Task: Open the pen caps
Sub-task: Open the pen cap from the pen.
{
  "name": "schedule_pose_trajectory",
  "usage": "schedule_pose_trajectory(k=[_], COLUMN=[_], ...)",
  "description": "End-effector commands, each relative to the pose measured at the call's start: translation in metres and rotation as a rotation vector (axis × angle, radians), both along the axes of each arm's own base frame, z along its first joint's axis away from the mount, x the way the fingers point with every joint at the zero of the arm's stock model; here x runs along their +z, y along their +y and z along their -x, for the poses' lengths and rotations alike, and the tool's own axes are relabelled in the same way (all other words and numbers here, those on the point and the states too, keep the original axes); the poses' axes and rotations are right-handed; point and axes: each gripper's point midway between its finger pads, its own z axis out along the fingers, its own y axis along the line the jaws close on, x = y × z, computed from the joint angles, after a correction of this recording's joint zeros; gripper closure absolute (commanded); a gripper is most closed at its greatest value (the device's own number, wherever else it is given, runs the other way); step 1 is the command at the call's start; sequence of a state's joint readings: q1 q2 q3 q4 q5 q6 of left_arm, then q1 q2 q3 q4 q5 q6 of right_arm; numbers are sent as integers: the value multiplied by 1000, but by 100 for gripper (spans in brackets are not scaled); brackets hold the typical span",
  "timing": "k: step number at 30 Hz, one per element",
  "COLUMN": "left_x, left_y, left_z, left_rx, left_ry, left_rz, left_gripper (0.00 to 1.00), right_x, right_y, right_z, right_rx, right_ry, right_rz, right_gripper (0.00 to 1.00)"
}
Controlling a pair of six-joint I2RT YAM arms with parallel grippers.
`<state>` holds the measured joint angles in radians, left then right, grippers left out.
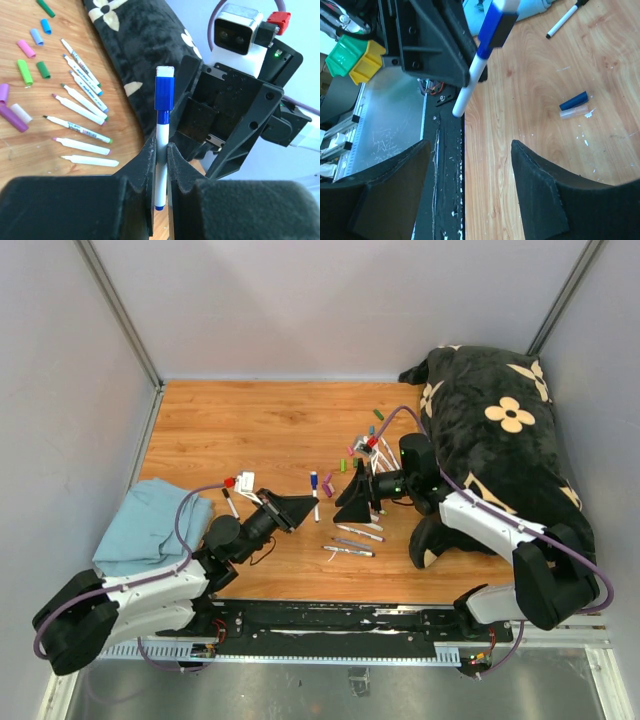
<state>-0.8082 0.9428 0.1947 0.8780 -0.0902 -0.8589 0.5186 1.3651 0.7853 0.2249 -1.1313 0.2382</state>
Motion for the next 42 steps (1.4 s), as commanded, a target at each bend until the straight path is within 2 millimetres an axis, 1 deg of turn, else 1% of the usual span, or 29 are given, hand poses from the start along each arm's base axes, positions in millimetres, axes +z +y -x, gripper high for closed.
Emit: schedule_pose_trajectory(k=[1,6,8,14,20,22,30,35,36,37,42], left_x=[27,30,27,28,29,28,22,22,23,23,23], left_y=[2,-7,-10,-17,-26,-30,-43,-43,-42,-41,-30], left_z=[-4,-4,-5,-4,0,0,2,3,3,3,8], left_rx=[113,140,145,150,129,121,97,95,96,99,105], left_ry=[-80,-92,-91,-94,-95,-93,-87,-95,-98,-101,-122], left_rz=[91,115,114,117,124,121,112,113,114,114,100], left_gripper=[100,100,100,100,100,100,100,99,98,94,58], right_x=[23,21,18,14,6,7,10,7,7,8,7], right_y=[3,7,9,15,18,19,20,20,20,20,17], right_z=[-4,-4,-1,7,9,10,13,13,13,12,12], right_rx=[-12,-10,-3,23,27,34,52,63,64,67,84], right_ry=[12,81,96,102,120,127,134,141,141,132,107], right_rz=[-84,-93,-86,-59,-26,-25,-25,-6,0,4,24], right_gripper=[33,33,34,38,45,48,72,98,99,99,99])
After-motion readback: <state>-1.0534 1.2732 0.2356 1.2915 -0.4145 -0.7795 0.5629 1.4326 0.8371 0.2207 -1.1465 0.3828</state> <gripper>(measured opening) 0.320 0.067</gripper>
